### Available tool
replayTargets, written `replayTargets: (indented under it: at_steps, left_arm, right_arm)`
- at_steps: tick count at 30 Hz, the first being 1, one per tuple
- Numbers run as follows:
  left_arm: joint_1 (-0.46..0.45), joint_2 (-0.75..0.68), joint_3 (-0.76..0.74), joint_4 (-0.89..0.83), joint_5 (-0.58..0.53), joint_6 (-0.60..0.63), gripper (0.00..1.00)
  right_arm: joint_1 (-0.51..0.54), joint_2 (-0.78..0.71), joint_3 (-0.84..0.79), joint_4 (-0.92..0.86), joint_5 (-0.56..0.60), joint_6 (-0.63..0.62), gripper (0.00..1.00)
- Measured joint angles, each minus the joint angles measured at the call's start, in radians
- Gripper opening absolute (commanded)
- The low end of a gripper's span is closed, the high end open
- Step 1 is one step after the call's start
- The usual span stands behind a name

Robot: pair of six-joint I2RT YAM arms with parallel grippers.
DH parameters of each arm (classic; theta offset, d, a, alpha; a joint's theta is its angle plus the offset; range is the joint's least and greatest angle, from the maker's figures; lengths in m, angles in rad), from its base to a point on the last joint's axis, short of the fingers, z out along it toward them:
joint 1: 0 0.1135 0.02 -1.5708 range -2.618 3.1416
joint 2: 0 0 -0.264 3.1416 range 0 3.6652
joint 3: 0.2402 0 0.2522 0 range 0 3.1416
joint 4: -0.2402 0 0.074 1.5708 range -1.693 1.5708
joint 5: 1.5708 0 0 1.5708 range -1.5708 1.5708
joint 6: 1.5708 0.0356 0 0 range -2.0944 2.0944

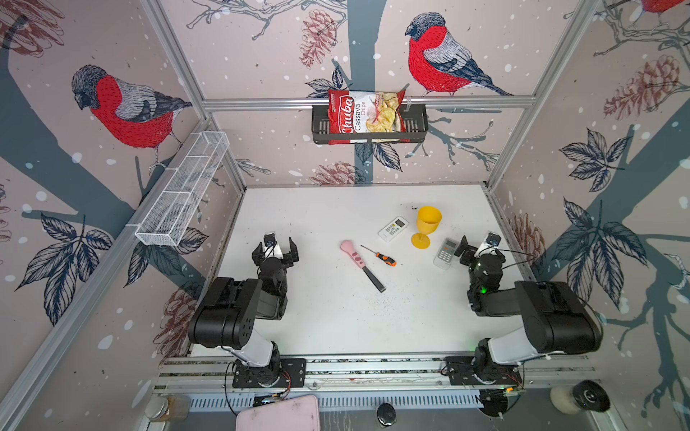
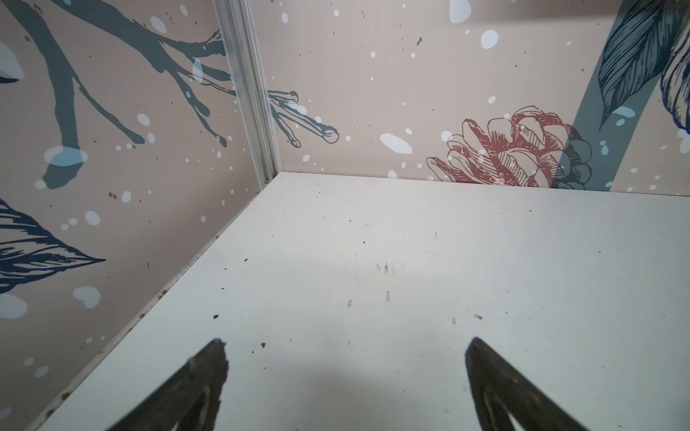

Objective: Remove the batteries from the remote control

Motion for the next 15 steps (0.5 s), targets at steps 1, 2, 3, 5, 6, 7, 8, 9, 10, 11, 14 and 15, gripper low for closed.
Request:
replayTargets:
  at_steps: [1, 2, 3, 5, 6, 7, 8, 9, 10, 11, 14, 15]
  left_arm:
    - [0.001, 0.0, 0.0, -0.001, 0.003, 0.0, 0.98]
    - [0.001, 0.0, 0.0, -0.002, 0.004, 0.0, 0.99]
    - [0.002, 0.0, 0.001, -0.004, 0.007, 0.0, 0.98]
    - [0.002, 0.0, 0.004, -0.007, 0.022, 0.0, 0.98]
    - [0.003, 0.0, 0.005, -0.008, 0.024, 0.0, 0.98]
    - [0.003, 0.0, 0.005, -0.011, 0.023, 0.0, 0.98]
    - [0.003, 0.0, 0.005, -0.013, 0.023, 0.0, 0.98]
    - [0.002, -0.002, 0.005, -0.016, 0.024, 0.0, 0.98]
    - [-0.001, -0.011, 0.009, -0.031, 0.023, 0.0, 0.98]
    - [-0.006, -0.024, 0.021, -0.059, 0.02, 0.0, 0.98]
    - [-0.037, -0.074, 0.149, -0.223, -0.007, 0.011, 0.99]
    - [-0.048, -0.086, 0.215, -0.293, -0.004, 0.024, 0.98]
  right_arm:
    - [-0.001, 0.0, 0.0, 0.0, -0.001, 0.0, 1.0]
    - [-0.001, 0.0, 0.0, 0.0, -0.001, 0.0, 0.99]
    - [-0.001, 0.0, 0.0, 0.0, -0.001, 0.0, 1.0]
    - [-0.001, 0.0, 0.0, 0.0, -0.002, 0.0, 1.0]
    - [-0.001, 0.0, 0.0, 0.0, -0.002, 0.0, 0.99]
    - [0.001, -0.002, 0.0, 0.0, -0.001, 0.0, 0.99]
    - [0.006, -0.007, 0.0, -0.001, 0.0, 0.0, 0.99]
    - [0.015, -0.026, 0.0, -0.009, 0.012, -0.001, 1.0]
    - [0.024, -0.06, 0.012, -0.048, 0.014, -0.002, 1.0]
    - [0.028, -0.099, 0.042, -0.117, 0.014, -0.001, 1.0]
    - [0.019, -0.195, 0.142, -0.247, 0.014, 0.029, 0.99]
    - [0.018, -0.217, 0.164, -0.296, 0.014, 0.044, 0.99]
